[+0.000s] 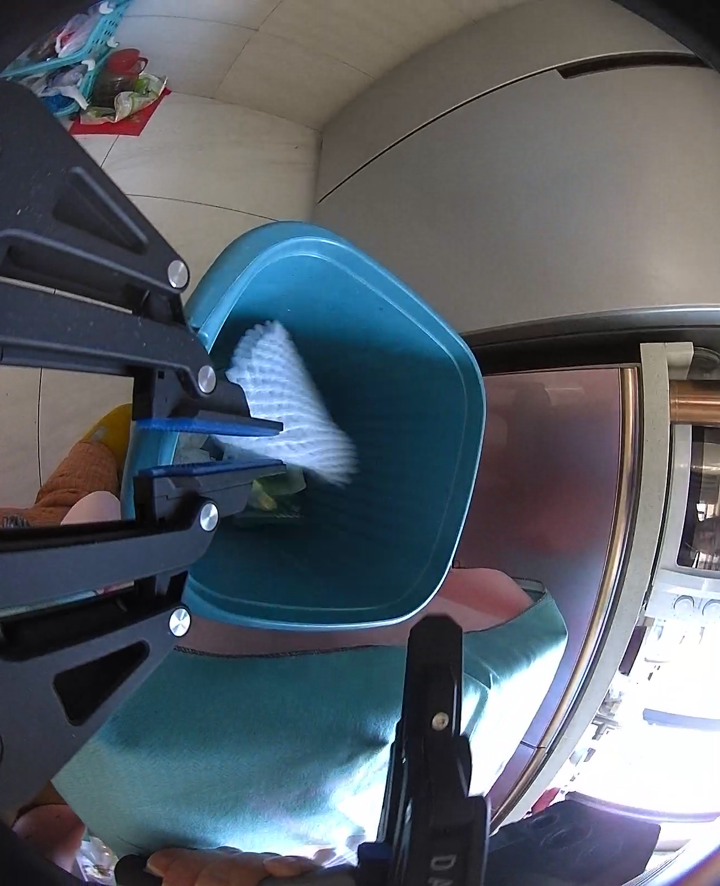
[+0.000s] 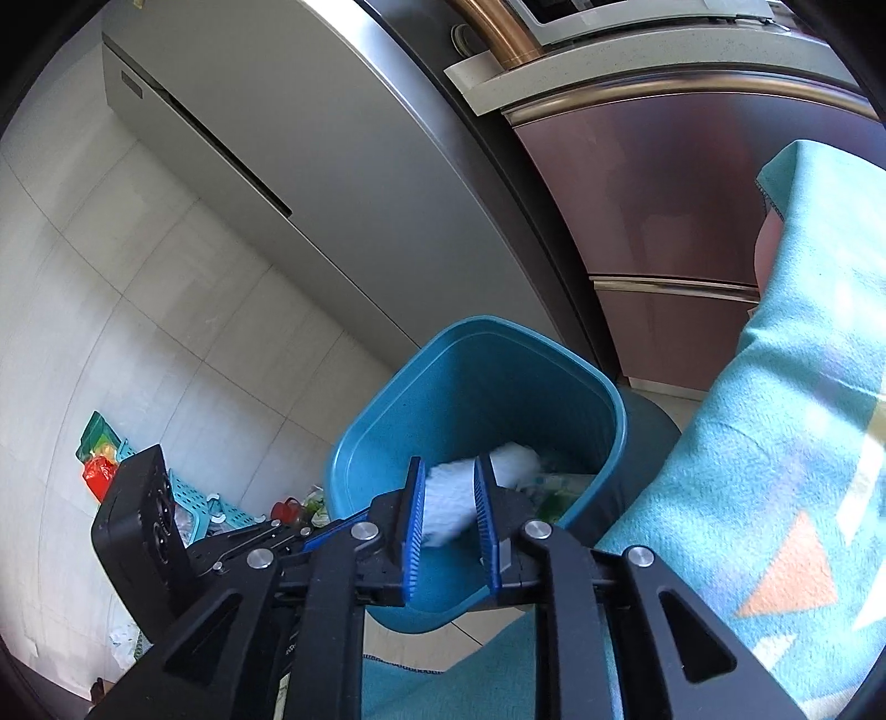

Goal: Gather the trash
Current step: 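Lower both tools into the teal bin and open them, then move both open tools back over the table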

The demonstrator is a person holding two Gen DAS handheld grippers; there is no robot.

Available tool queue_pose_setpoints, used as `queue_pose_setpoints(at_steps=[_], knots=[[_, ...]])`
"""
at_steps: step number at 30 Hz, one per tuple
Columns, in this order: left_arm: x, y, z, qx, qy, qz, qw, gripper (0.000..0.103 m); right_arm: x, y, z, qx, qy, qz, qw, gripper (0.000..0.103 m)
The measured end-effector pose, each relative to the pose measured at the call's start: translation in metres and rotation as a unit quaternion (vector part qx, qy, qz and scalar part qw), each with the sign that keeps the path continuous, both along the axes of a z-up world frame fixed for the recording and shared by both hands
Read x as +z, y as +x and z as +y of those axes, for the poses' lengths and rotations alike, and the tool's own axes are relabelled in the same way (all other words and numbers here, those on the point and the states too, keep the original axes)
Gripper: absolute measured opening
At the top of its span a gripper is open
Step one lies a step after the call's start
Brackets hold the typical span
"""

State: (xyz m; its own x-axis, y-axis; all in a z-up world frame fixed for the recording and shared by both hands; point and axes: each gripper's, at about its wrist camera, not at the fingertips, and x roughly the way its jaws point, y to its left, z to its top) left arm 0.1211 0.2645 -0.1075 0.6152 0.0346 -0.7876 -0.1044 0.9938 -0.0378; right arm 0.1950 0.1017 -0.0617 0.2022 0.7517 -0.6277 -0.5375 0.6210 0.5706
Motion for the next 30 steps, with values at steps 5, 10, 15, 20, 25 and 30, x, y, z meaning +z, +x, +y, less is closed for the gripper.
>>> queue_pose_setpoints(at_steps=[5,10,15,20,25,30], knots=[[0.006,-0.006,-0.004,-0.006,-0.004,-0.019,0.9998,0.010,0.005,-0.007,-0.012,-0.001,0.002,-0.013,1.000,0.024],[0.027,-0.016,-0.021,-0.030,-0.011,-0.058,0.9978,0.019,0.021,-0.024,-0.038,-0.002,0.008,-0.044,0.999,0.033],[0.051,-0.025,-0.046,-0.072,-0.034,-0.100,0.9918,0.027,0.037,-0.044,-0.072,-0.013,0.007,-0.081,0.997,0.039],[0.068,-0.028,-0.082,-0.121,-0.044,-0.121,0.9843,0.031,0.051,-0.064,-0.120,-0.049,0.009,-0.113,0.992,0.045],[0.077,-0.028,-0.126,-0.170,-0.061,-0.129,0.9752,0.032,0.058,-0.083,-0.174,-0.104,0.005,-0.129,0.986,0.047],[0.079,-0.030,-0.180,-0.221,-0.076,-0.126,0.9642,0.032,0.059,-0.104,-0.231,-0.165,-0.010,-0.139,0.976,0.048]])
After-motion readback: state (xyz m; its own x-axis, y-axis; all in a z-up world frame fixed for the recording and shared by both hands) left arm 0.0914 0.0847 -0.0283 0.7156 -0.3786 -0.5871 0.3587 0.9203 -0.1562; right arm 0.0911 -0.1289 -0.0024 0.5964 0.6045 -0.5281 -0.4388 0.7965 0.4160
